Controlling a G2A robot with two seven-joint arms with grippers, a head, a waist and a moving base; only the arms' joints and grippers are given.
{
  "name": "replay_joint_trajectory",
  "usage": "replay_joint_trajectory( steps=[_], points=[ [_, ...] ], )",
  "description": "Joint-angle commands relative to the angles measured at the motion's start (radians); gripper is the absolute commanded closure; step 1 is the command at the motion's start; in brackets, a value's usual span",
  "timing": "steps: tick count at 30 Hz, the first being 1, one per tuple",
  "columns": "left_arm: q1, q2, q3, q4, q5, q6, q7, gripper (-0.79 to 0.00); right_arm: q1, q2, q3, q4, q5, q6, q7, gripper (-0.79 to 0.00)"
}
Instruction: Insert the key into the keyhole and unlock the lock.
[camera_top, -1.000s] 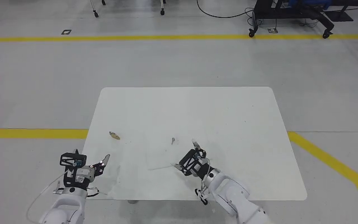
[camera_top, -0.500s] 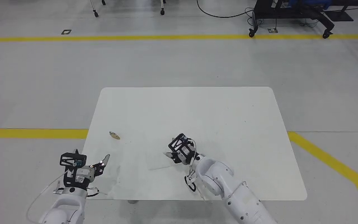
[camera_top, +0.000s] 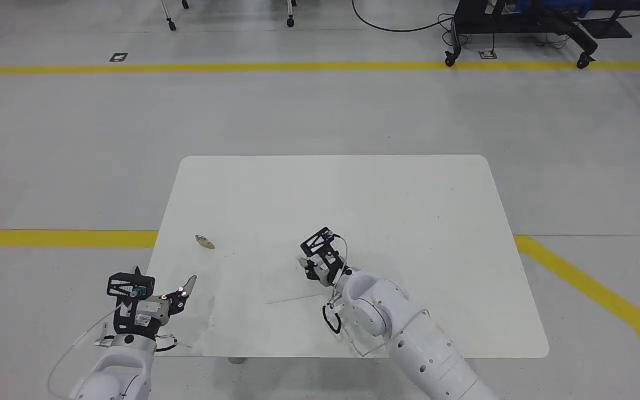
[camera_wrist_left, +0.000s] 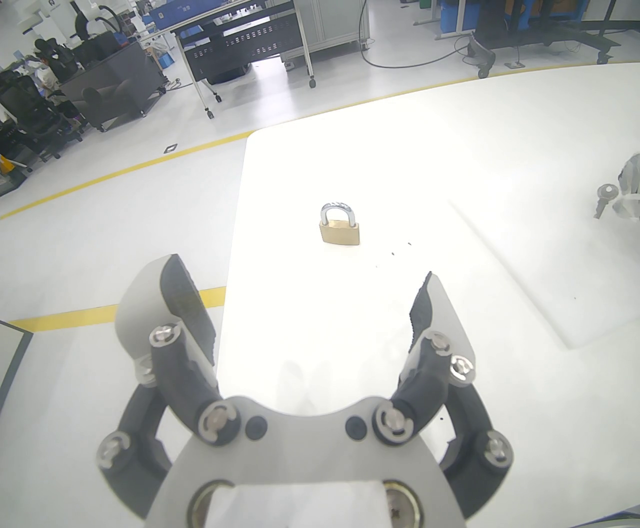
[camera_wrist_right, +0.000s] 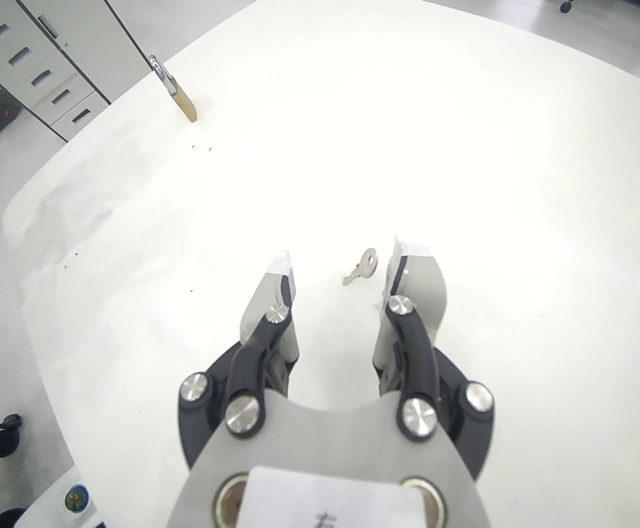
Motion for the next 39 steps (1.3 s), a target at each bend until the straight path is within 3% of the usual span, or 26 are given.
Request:
replay_joint_trajectory(
  steps=[1,14,16,17,18,24,29,35,39],
  points=[
    [0.000,0.000,0.000,0.000,0.000,0.000,0.000,-0.785,0.003,-0.002,0.002,0.009,0.002,-0.003,-0.004,-0.360],
    [0.000,0.000,0.000,0.000,0.000,0.000,0.000,-0.785,0.041,-0.028,-0.010,0.085,0.046,-0.016,-0.016,-0.191],
    [0.000,0.000,0.000,0.000,0.000,0.000,0.000,-0.785,0.049,-0.032,-0.015,0.094,0.048,-0.016,-0.015,-0.102],
    [0.000,0.000,0.000,0.000,0.000,0.000,0.000,-0.785,0.053,-0.035,-0.018,0.099,0.048,-0.016,-0.012,-0.102],
    [0.000,0.000,0.000,0.000,0.000,0.000,0.000,-0.785,0.057,-0.037,-0.020,0.104,0.049,-0.015,-0.009,0.000],
    [0.000,0.000,0.000,0.000,0.000,0.000,0.000,-0.785,0.047,-0.036,-0.004,0.070,0.021,-0.018,-0.055,0.000],
    [0.000,0.000,0.000,0.000,0.000,0.000,0.000,-0.785,-0.059,-0.003,0.080,-0.095,-0.036,-0.060,-0.180,0.000],
    [0.000,0.000,0.000,0.000,0.000,0.000,0.000,-0.785,-0.283,0.046,0.227,-0.436,-0.091,-0.141,-0.348,0.000],
    [0.000,0.000,0.000,0.000,0.000,0.000,0.000,-0.785,-0.428,0.068,0.285,-0.646,-0.169,-0.165,-0.394,0.000]
  ],
)
